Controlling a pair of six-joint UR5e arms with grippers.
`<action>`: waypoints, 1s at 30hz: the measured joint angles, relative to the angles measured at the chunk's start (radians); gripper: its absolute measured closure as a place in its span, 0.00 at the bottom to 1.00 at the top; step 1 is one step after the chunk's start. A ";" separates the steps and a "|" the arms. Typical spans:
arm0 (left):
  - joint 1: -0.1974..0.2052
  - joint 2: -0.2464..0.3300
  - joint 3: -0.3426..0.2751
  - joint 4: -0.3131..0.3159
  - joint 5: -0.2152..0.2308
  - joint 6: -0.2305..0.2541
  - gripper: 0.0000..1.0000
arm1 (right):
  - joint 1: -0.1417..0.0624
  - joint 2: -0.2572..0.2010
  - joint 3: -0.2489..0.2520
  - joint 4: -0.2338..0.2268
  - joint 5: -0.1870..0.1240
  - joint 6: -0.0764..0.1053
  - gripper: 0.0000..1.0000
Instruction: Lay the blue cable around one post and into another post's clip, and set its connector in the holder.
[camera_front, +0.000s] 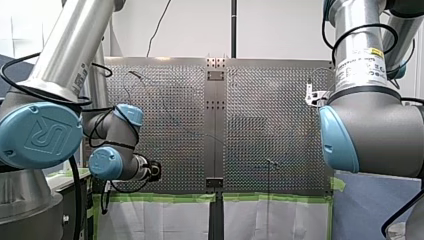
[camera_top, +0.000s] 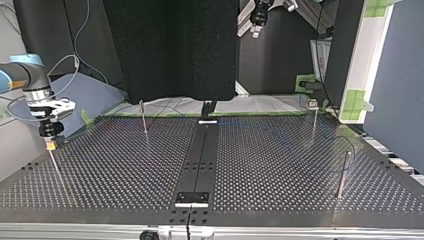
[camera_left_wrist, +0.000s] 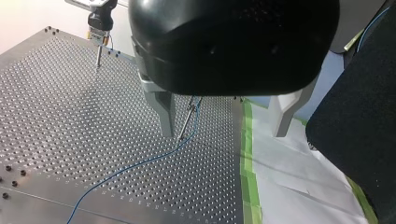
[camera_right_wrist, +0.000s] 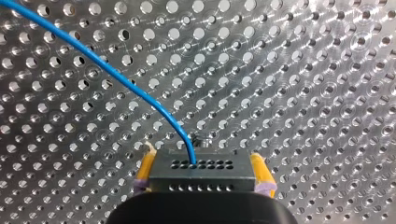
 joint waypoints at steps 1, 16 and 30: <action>0.000 0.000 0.000 0.000 0.000 0.000 0.00 | 0.000 0.000 0.000 -0.001 0.000 0.000 1.00; -0.001 0.000 0.000 0.000 -0.001 0.000 0.00 | -0.004 0.004 0.001 -0.020 -0.005 0.005 1.00; -0.001 0.000 0.000 0.000 -0.001 0.000 0.00 | -0.006 0.006 0.001 -0.027 -0.018 0.007 1.00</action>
